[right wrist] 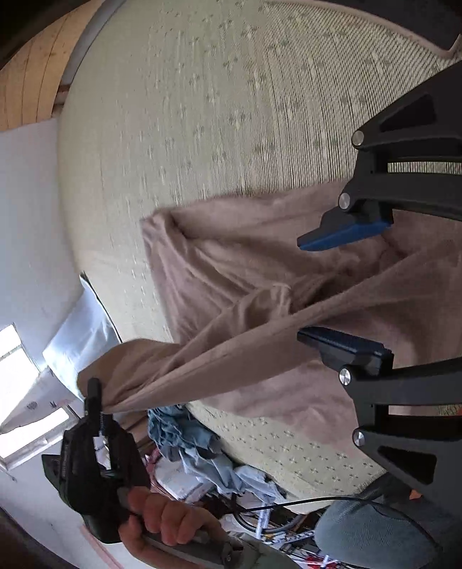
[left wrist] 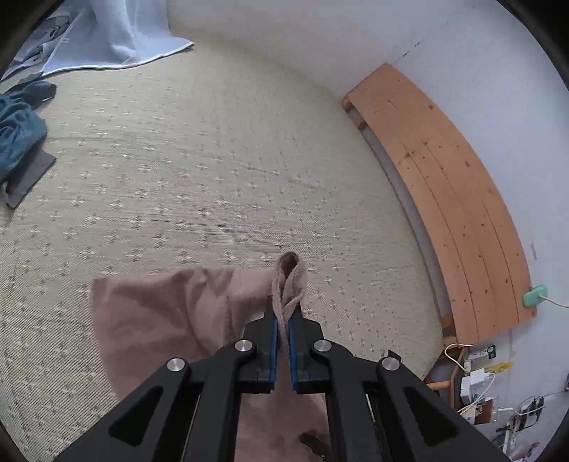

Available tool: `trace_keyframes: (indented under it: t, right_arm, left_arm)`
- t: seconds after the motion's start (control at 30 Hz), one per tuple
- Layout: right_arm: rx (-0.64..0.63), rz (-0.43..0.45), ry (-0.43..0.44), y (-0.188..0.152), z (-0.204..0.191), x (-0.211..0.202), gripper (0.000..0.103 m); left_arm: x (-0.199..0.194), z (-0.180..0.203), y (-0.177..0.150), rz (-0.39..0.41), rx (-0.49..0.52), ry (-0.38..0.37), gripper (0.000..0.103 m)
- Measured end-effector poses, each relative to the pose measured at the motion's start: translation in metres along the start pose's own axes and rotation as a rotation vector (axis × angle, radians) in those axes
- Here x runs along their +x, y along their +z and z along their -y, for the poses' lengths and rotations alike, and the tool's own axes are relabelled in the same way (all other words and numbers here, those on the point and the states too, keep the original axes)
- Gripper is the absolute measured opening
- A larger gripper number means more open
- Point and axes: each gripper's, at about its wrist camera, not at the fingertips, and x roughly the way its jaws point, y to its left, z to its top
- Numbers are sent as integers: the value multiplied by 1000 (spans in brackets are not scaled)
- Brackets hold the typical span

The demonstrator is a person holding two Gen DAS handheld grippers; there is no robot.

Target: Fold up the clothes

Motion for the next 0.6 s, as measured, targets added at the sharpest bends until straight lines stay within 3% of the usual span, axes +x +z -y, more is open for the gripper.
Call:
trace_keyframes:
  t: [0.17,0.23,0.3,0.6]
  right_arm:
    - [-36,1,35,0,-13,2,43]
    - [-44,2,35,2,-18,3,21]
    - [-52,2,30,4,-23,2,8]
    - [-59,82,-2,0,-68,-42,4]
  left_arm:
    - [-22,-20,-4,30,-34,-2,4]
    - [-28,-28,-5,35,-49,-1,4]
    - [-35,-34,-7,39,-61,-3,4]
    - [-64,-39,-3,65,-84,-28,4]
